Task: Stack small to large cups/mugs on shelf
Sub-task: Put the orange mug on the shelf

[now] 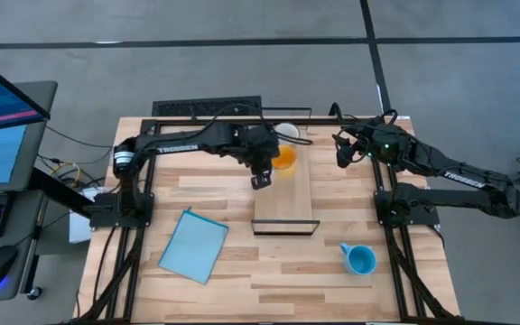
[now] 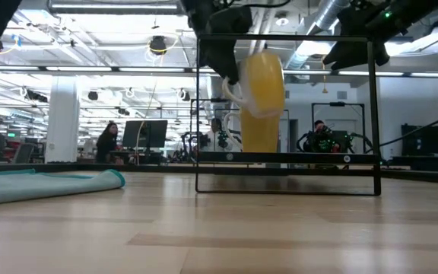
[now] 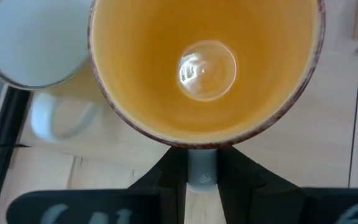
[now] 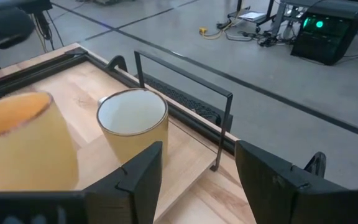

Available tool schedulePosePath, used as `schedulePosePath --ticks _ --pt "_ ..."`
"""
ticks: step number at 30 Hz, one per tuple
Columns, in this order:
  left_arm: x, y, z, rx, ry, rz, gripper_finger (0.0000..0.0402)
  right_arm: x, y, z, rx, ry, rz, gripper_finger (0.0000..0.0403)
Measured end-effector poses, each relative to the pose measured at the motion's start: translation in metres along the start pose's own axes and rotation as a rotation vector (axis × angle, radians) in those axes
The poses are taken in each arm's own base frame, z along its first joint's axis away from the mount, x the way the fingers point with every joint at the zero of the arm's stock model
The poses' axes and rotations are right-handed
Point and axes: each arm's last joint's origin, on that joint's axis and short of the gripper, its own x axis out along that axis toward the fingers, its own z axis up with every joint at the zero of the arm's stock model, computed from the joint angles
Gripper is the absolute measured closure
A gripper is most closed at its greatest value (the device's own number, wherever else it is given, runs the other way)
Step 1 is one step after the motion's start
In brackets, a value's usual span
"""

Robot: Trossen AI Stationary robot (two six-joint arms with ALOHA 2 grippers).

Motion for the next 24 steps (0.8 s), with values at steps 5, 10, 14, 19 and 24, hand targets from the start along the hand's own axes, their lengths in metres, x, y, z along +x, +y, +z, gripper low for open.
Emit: schedulePosePath --ticks 5,10,14,19,24 --pt "0.015 -0.001 -0.002 0.091 0.049 -0.017 0.0353 0.000 0.000 -0.001 -0.004 0.010 -0.002 0.0181" --pt "0.023 0.000 0.002 0.219 0.018 -0.003 0.0353 0.000 0.000 -0.002 -0.006 0.015 -0.002 0.0181" --pt "0.031 0.004 0.001 0.278 0.036 -0.018 0.0353 0.000 0.000 -0.002 -0.006 0.017 -0.002 0.0181" --pt "0.045 0.009 -0.004 0.243 0.095 -0.031 0.0353 0.000 0.000 -0.002 -0.008 0.021 -0.003 0.0181" --pt "0.055 0.010 -0.008 0.228 0.136 -0.044 0.0353 0.000 0.000 -0.002 -0.007 0.020 -0.003 0.0181"
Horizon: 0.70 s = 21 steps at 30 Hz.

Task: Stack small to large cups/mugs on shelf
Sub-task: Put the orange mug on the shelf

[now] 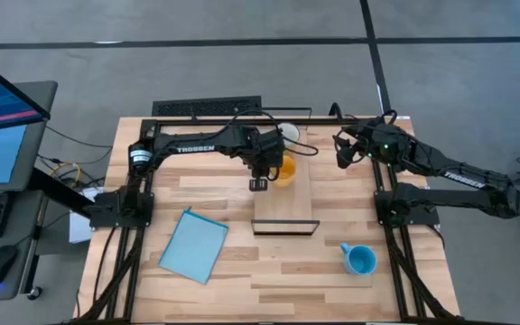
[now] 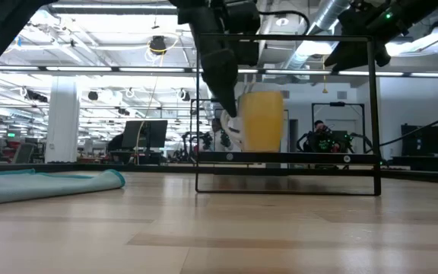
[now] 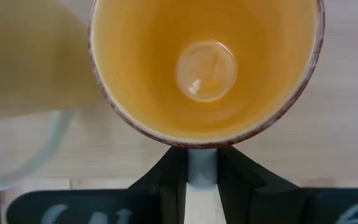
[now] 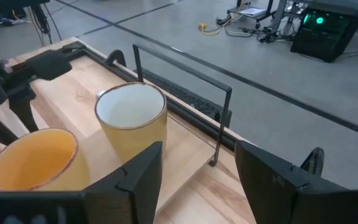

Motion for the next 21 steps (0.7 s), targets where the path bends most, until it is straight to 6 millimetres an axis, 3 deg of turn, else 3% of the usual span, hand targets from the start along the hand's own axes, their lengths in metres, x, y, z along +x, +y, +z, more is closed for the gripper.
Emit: schedulePosePath --ticks 15,21 --pt "0.013 0.002 0.003 0.008 -0.005 0.002 0.0352 0.000 0.000 0.000 -0.001 0.002 0.000 0.0181" --pt "0.013 0.002 0.003 -0.007 -0.004 0.006 0.0316 0.000 0.000 0.000 -0.001 0.002 -0.001 0.0181"
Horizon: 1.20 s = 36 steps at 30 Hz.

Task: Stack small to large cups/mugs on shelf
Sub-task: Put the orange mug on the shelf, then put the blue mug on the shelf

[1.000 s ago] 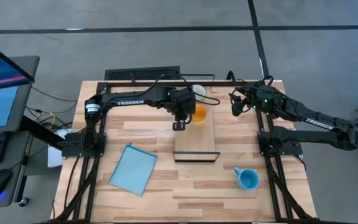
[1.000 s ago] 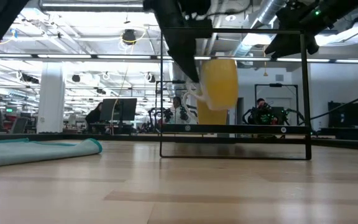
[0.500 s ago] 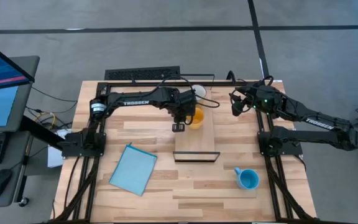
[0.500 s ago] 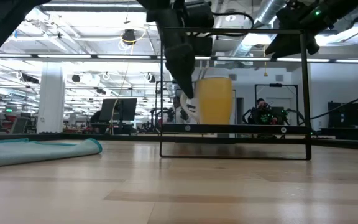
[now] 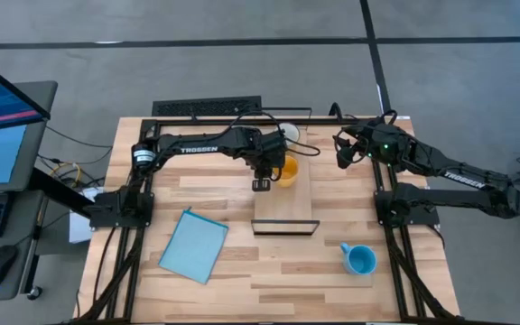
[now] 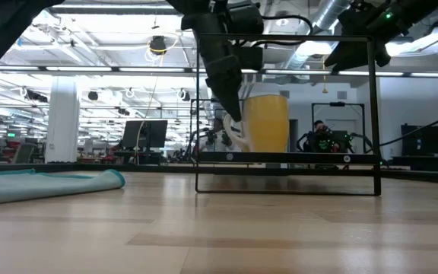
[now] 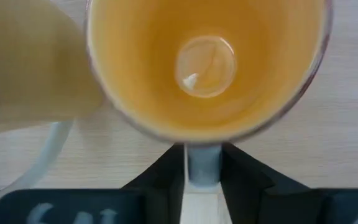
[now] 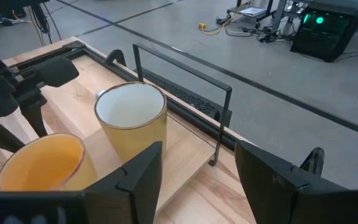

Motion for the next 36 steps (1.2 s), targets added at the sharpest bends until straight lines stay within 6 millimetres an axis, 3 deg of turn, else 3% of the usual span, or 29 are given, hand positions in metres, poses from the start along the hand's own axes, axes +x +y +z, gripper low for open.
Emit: schedulePosePath --ticks 6,22,30,36 --pt "0.000 0.000 -0.001 -0.022 0.009 -0.001 0.0285 0.000 0.000 0.000 0.000 0.000 0.000 0.0181" --pt "-0.001 -0.002 -0.008 -0.035 0.082 -0.019 0.0281 0.000 0.000 0.000 0.000 0.000 0.000 0.0181" --pt "-0.005 -0.005 -0.030 -0.041 0.330 0.011 0.0280 0.000 0.000 0.000 0.000 0.001 0.000 0.0181" --pt "-0.017 -0.012 -0.051 -0.105 0.570 -0.063 0.0280 0.000 0.000 0.000 -0.002 0.005 0.000 0.0181"
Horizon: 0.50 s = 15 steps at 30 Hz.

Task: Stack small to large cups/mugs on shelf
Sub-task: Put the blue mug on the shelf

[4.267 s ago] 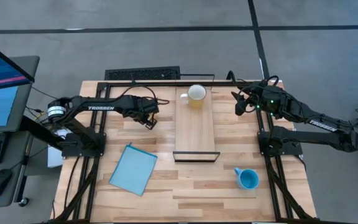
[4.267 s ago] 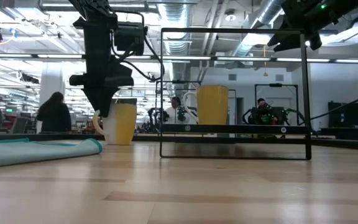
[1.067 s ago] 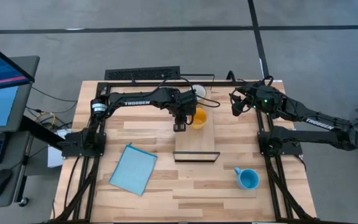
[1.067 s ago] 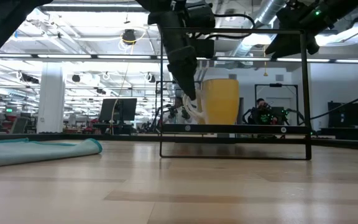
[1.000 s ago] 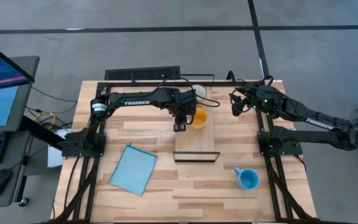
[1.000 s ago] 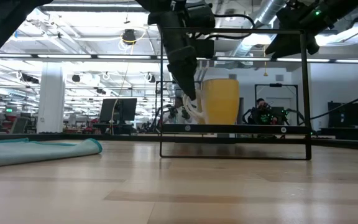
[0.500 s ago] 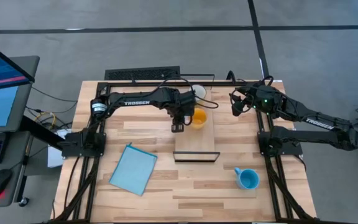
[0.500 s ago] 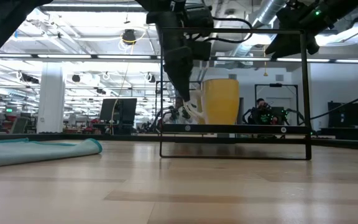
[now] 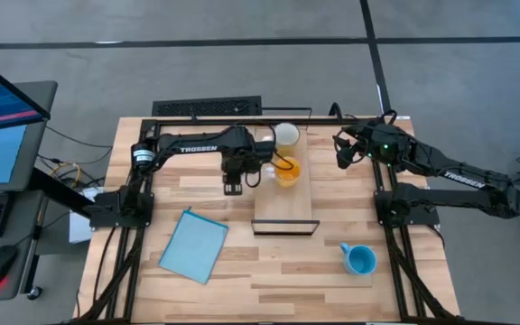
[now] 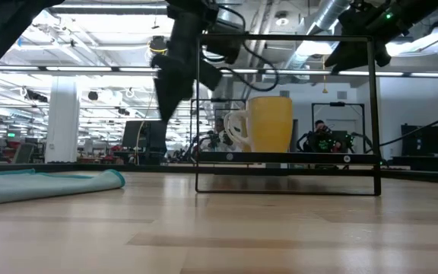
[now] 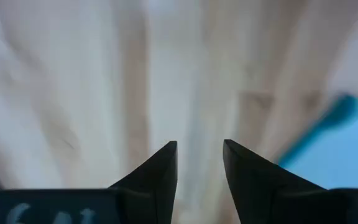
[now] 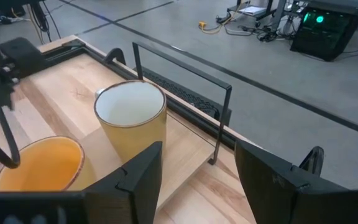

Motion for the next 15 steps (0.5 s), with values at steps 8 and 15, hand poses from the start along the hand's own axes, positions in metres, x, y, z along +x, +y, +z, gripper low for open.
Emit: schedulePosePath --ticks 8,15 --pt "-0.041 -0.008 -0.016 -0.081 -0.242 -0.165 0.0280 0.000 0.000 -0.003 -0.011 0.030 -0.004 0.0181" --pt "-0.094 -0.006 -0.046 -0.145 -0.533 -0.072 0.0280 0.000 -0.001 -0.004 -0.014 0.037 -0.005 0.0181"
